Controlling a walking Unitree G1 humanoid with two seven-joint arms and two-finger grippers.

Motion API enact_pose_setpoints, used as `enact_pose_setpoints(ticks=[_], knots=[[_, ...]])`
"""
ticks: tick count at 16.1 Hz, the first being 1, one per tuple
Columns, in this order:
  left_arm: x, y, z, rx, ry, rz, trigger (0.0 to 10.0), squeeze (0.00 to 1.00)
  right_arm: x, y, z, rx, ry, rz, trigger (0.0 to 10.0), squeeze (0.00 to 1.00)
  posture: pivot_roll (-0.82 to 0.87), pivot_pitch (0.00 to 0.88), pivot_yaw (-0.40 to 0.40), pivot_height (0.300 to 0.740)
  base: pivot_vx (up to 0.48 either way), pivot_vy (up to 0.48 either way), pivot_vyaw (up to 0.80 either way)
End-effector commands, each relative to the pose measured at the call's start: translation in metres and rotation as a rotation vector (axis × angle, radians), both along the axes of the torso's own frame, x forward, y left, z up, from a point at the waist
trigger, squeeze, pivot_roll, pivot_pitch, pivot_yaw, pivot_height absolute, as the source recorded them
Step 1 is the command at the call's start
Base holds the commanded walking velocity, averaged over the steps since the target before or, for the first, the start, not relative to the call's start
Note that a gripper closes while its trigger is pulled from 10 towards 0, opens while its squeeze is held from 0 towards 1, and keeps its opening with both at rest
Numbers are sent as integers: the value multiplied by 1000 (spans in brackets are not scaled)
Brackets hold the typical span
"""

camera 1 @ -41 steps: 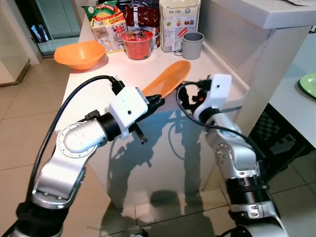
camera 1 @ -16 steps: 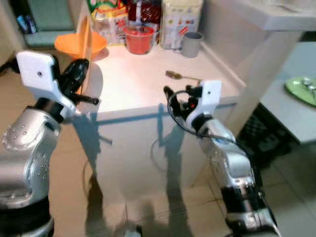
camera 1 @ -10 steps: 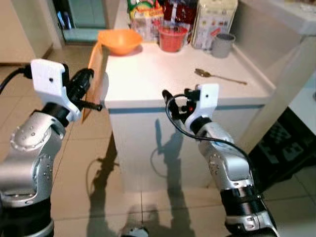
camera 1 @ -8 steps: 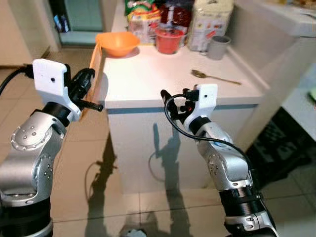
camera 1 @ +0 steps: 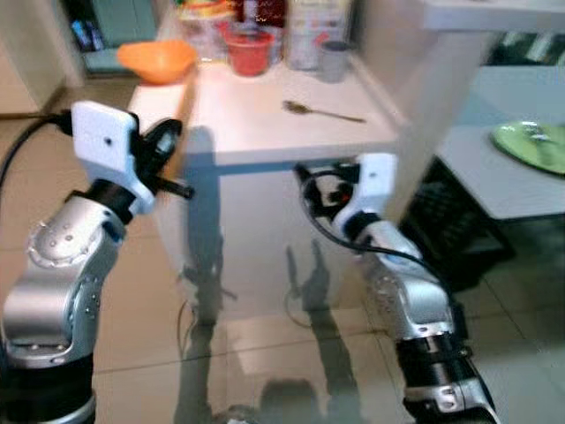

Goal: Setting the table

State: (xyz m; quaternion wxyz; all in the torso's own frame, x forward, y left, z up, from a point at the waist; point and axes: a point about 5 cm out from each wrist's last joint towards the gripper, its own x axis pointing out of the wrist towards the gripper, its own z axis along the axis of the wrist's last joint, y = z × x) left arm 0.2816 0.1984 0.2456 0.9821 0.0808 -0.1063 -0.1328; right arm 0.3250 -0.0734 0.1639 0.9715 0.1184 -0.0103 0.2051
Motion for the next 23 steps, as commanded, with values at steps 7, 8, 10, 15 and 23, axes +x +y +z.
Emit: enact_pose_setpoints(ticks=[7, 8, 10, 15, 23], knots=[[1, -8, 6, 33, -54, -18, 0, 0, 4, -9, 2, -13, -12, -31, 10000, 0, 231, 0, 9, 740, 0, -476, 0], [2, -9, 6, 39, -54, -19, 0, 0, 5, -10, 2, -14, -12, -32, 10000, 0, 231, 0, 9, 740, 0, -469, 0], [3, -12, 4, 62, -52, -32, 0, 0, 5, -10, 1, -18, -12, -33, 10000, 0, 227, 0, 9, 740, 0, -480, 0], [4, -21, -4, 263, -42, -93, 0, 0, 8, -15, 13, -32, -41, -41, 10000, 0, 222, 0, 17, 740, 0, 0, 0], [7, -56, -42, 619, -68, -268, 0, 0, 6, -15, 11, -32, -39, -56, 10000, 0, 191, 0, 34, 740, 0, 0, 0]])
